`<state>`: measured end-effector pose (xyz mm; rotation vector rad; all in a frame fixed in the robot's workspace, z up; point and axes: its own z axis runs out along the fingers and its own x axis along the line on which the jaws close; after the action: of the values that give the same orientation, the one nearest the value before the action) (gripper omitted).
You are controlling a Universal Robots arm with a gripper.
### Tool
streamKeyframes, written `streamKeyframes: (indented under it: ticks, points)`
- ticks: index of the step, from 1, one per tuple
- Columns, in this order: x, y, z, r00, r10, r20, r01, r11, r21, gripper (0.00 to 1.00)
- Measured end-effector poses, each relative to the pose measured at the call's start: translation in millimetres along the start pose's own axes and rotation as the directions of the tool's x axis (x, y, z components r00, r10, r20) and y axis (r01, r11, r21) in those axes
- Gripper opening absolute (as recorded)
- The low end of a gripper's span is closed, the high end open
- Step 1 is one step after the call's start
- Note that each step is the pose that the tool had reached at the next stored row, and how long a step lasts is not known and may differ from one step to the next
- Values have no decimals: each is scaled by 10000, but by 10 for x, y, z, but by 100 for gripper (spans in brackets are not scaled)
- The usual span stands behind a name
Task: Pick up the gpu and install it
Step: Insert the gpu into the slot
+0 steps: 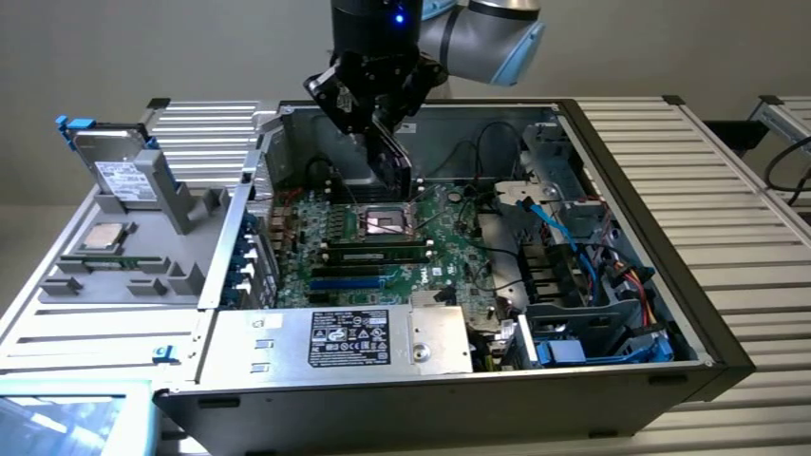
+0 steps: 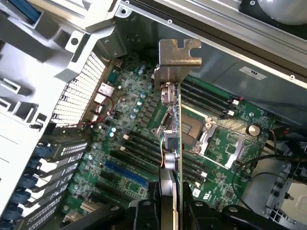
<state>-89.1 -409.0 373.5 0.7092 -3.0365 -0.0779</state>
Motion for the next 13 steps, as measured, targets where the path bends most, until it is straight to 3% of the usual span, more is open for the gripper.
streamKeyframes:
  ticks: [3,7,13]
  points:
    - [0,0,4,9985,-545,-29,545,9985,5,29]
    - [0,-1,12,9919,-1265,-68,1265,9920,9,29]
    - [0,-1,22,9724,-2330,-127,2331,9725,9,29]
